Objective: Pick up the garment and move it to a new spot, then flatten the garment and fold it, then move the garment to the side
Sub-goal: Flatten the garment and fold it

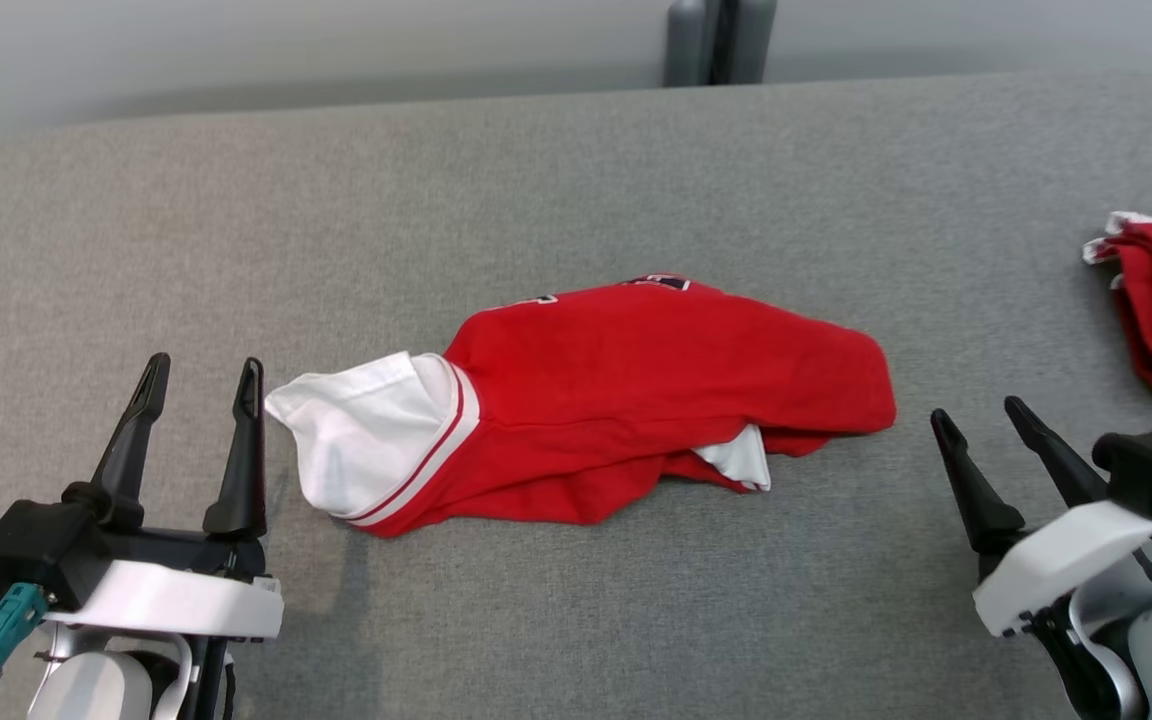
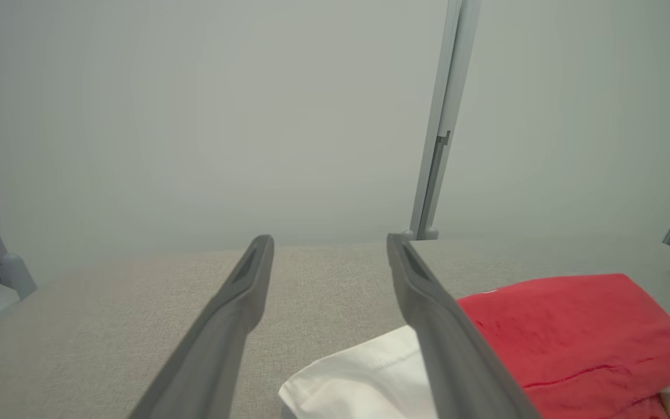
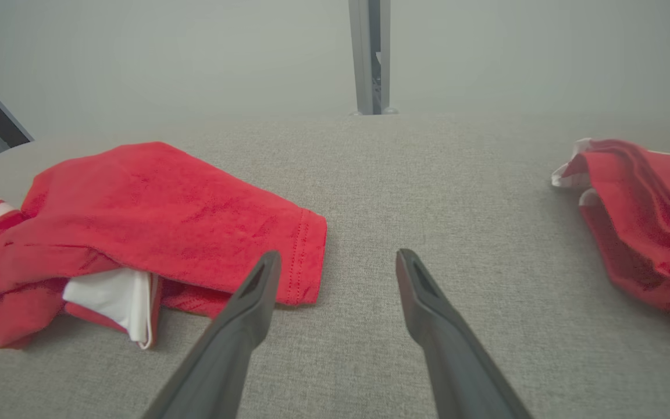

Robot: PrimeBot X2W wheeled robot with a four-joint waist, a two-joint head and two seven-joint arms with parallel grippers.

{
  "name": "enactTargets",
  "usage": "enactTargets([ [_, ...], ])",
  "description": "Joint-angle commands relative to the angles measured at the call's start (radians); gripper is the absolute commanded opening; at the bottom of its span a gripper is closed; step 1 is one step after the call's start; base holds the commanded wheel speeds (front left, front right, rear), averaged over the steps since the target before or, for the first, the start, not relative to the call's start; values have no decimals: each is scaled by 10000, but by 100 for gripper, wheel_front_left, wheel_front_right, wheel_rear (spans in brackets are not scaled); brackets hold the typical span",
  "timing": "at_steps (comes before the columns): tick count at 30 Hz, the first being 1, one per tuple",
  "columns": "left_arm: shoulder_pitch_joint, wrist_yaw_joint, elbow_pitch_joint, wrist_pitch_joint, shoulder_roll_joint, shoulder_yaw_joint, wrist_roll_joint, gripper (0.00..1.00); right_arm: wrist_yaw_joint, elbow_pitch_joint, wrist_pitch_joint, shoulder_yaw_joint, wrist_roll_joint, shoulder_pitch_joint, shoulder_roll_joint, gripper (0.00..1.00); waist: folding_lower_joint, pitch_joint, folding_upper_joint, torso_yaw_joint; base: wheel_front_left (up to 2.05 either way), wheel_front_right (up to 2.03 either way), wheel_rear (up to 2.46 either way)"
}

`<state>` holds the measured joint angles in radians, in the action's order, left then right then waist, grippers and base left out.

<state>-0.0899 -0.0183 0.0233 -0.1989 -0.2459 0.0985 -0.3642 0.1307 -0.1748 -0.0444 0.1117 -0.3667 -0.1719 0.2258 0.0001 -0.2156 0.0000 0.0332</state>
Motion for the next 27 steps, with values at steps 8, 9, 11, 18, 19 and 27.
enactTargets([
  [8, -599, 160, -319, -262, 95, 141, -40, 100, -1, -1763, 209, 1186, -694, -1429, 516, 100, -1, -876, 0, 558, 0, 0, 0],
  [9, -642, 171, -368, -289, 108, 153, -42, 100, -1, -1947, 216, 1349, -773, -1562, 567, 100, -1, -918, 0, 582, 0, 0, 0],
  [11, -704, 172, -458, -326, 125, 155, -45, 100, -1, -2254, 267, 1588, -940, -1787, 673, 98, -1, -973, 0, 613, 0, 0, 0],
  [18, -756, 146, -682, -471, 142, 94, -48, 100, -1, -2232, 339, 2248, -1508, -2073, 1115, 0, -1, -966, 0, 519, 0, 0, 0],
  [19, -734, 135, -704, -475, 138, 73, -51, 100, -1, -2079, 276, 2302, -1566, -2018, 1199, 0, -1, -941, 0, 473, 0, 0, 0],
  [27, -507, 72, -717, -553, 106, -35, -59, 100, 1, 341, -1241, 1877, -2499, -997, 1964, 0, -1, -696, 0, 36, 0, 0, 0],
])
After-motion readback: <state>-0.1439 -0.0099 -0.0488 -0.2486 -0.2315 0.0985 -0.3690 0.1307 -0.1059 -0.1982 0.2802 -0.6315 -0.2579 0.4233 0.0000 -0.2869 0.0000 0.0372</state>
